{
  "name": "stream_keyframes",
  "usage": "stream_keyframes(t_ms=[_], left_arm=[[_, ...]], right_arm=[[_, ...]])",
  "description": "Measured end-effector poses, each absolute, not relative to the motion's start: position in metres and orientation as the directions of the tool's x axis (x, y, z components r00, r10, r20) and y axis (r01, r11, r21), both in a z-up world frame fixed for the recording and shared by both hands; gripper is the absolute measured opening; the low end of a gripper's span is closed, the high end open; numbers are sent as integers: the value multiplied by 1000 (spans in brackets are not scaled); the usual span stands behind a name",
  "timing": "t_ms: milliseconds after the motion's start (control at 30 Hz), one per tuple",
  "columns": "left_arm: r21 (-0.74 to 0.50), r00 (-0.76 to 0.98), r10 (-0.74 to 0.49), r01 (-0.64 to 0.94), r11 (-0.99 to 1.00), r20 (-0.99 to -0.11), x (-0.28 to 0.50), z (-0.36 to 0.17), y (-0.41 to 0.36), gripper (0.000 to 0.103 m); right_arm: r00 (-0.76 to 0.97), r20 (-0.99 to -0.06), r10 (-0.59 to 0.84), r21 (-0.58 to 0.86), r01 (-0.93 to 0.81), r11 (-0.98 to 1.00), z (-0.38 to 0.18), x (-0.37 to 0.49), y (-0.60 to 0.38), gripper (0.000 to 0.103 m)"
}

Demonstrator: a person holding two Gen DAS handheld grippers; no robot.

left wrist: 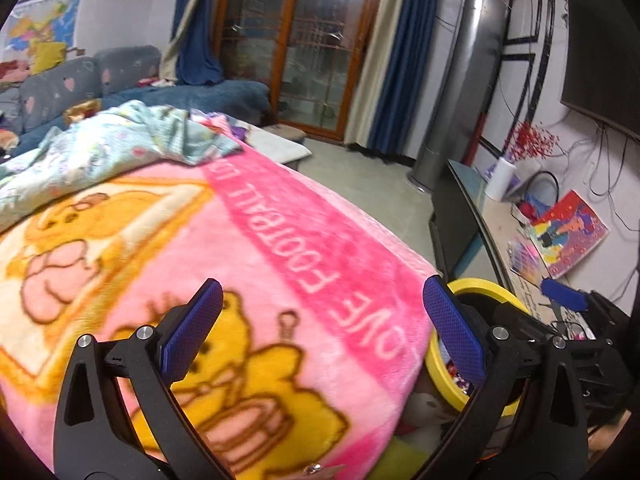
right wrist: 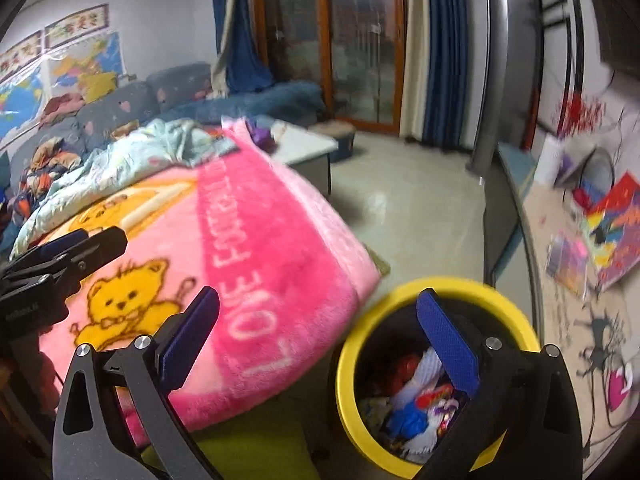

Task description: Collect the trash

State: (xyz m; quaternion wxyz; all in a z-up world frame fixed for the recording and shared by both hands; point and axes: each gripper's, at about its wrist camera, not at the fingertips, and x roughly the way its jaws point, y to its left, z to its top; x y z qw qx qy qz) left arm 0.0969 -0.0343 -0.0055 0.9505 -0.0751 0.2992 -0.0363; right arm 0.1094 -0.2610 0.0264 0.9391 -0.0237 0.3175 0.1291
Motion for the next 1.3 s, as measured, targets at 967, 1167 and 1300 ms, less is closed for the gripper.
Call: stream_keyframes(t_ms=[967,1167,1300], left_arm=[[-114,898,13,-70,991,-440,11,-4,7,92],[-114,898,13,-70,991,-439,10,-3,7,92],[-116,898,10,-68,991,-440,11,-4,7,92]], right_arm=[[856,-406,320,75,-317,945,32,47,-233,96],[849,-430,307,78,-303,950,27,52,-232,96],[848,-434,303,85,-297,951,27,53,-233,96]])
